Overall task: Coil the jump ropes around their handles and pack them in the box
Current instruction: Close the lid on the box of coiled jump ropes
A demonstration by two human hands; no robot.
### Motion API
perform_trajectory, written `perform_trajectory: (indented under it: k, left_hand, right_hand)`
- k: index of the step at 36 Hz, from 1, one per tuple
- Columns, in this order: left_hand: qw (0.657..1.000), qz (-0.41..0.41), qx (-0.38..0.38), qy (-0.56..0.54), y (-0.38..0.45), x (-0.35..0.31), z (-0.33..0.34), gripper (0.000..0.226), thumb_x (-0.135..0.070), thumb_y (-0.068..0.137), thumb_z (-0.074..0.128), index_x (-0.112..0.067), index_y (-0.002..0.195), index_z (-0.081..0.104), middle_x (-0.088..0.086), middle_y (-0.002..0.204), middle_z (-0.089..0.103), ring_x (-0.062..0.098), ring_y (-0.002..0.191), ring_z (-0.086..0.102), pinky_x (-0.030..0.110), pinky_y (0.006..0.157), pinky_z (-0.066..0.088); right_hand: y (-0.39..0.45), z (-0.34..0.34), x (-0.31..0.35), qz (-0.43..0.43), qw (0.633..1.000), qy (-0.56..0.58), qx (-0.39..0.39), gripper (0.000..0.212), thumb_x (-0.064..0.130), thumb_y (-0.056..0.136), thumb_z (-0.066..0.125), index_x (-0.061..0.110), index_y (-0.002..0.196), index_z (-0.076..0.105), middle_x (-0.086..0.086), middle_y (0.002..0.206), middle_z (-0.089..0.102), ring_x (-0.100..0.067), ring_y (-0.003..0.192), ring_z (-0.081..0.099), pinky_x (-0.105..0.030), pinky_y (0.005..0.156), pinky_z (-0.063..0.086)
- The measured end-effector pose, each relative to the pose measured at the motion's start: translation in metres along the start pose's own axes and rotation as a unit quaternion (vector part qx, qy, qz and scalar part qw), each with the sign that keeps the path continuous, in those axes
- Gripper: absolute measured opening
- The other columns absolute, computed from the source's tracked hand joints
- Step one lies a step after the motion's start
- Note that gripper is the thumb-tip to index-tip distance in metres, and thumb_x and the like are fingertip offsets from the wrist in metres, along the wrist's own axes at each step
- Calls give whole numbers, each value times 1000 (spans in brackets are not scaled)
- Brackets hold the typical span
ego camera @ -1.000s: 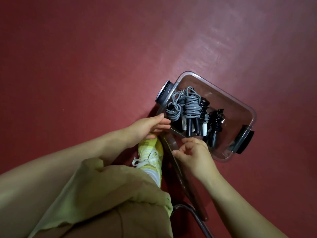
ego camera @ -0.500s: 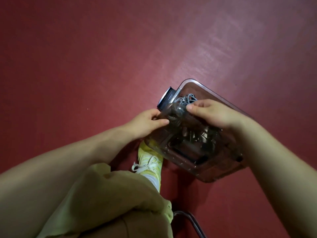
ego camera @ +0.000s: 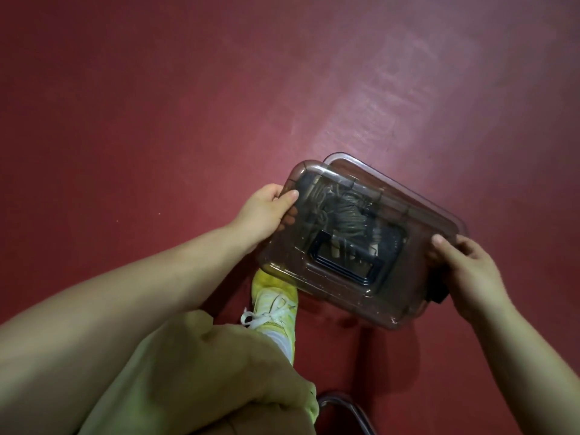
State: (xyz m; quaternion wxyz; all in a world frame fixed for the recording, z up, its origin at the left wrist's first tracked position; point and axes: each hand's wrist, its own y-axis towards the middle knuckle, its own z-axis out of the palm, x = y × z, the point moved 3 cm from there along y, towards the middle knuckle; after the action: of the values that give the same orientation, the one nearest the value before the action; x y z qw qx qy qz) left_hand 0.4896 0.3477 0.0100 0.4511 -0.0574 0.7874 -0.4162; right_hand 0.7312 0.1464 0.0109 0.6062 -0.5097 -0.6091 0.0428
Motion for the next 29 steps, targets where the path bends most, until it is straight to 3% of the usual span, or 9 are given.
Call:
perform_trajectory:
  k: [2, 4, 7, 10, 14, 17, 21, 25, 29]
  left_hand:
    - [1000, -7, -13, -8, 4, -2, 2, 21, -26, 97, 51, -20, 77, 53, -1, 68, 57, 4, 49, 52, 17, 46, 40]
    - [1000, -6, -28, -6, 8, -3, 2, 20, -27, 96, 54, -21, 77, 55, 0, 68, 57, 13, 57, 53, 24, 54, 43]
    - [999, -7, -35, 5, 13, -5, 3, 14, -28, 95, 55, -22, 84, 62, -2, 68, 59, 15, 60, 55, 26, 58, 43]
    - [1000, -11, -24, 14, 15, -8, 10, 17, -29, 95, 54, -20, 103, 66, -5, 77, 65, 10, 65, 61, 25, 62, 48]
    - [999, 3, 6, 41, 17, -15, 19, 26, -26, 95, 55, -20, 119, 63, 2, 108, 69, 19, 97, 65, 31, 86, 52]
    - [990, 29, 13, 134, 23, -19, 19, 36, -27, 95, 55, -18, 130, 57, 2, 122, 62, 19, 111, 59, 25, 90, 45]
    - [983, 39, 23, 179, 32, -24, 20, 32, -26, 95, 55, -15, 125, 60, 4, 118, 65, 20, 106, 60, 27, 90, 46]
    - [981, 50, 21, 187, 38, -29, 22, 28, -27, 94, 55, -15, 118, 63, 3, 106, 68, 20, 98, 63, 36, 91, 49]
    - [978, 51, 15, 204, 43, -32, 26, 26, -30, 94, 56, -15, 113, 64, 5, 102, 67, 19, 92, 62, 32, 83, 47]
  right_hand:
    - [-5, 0, -10, -14, 998, -29, -60, 8, 26, 92, 62, 18, 92, 62, -5, 77, 63, -10, 51, 58, -24, 45, 44]
    - [-7, 0, -15, -55, 988, -95, -105, 10, 32, 90, 63, 22, 88, 64, -5, 85, 66, -19, 67, 61, -35, 60, 51]
    - [-9, 0, -21, -40, 976, -150, -151, 39, 50, 84, 59, 19, 107, 66, -6, 108, 62, -25, 100, 60, -48, 91, 51]
    - [-8, -2, -24, -32, 971, -156, -181, 54, 58, 81, 52, 16, 115, 60, -11, 112, 62, -29, 108, 59, -52, 93, 49]
    - [-1, -9, -24, -30, 967, -153, -203, 37, 37, 94, 55, 11, 121, 54, -12, 116, 59, -28, 106, 57, -40, 92, 45]
    - [4, -9, -24, -24, 972, -125, -198, 31, 35, 96, 53, 14, 119, 50, -3, 106, 57, -23, 99, 55, -33, 83, 40]
    - [7, -8, -21, -46, 974, -114, -190, 34, 31, 99, 50, 14, 129, 48, -1, 115, 56, -17, 106, 53, -26, 86, 36]
    - [9, -8, -25, -67, 978, -133, -148, 54, 30, 101, 40, 18, 151, 27, -4, 153, 35, -16, 140, 32, -31, 115, 23]
    - [13, -13, -29, -62, 975, -152, -149, 51, 26, 101, 42, 14, 150, 32, -3, 154, 35, -16, 141, 32, -27, 114, 22]
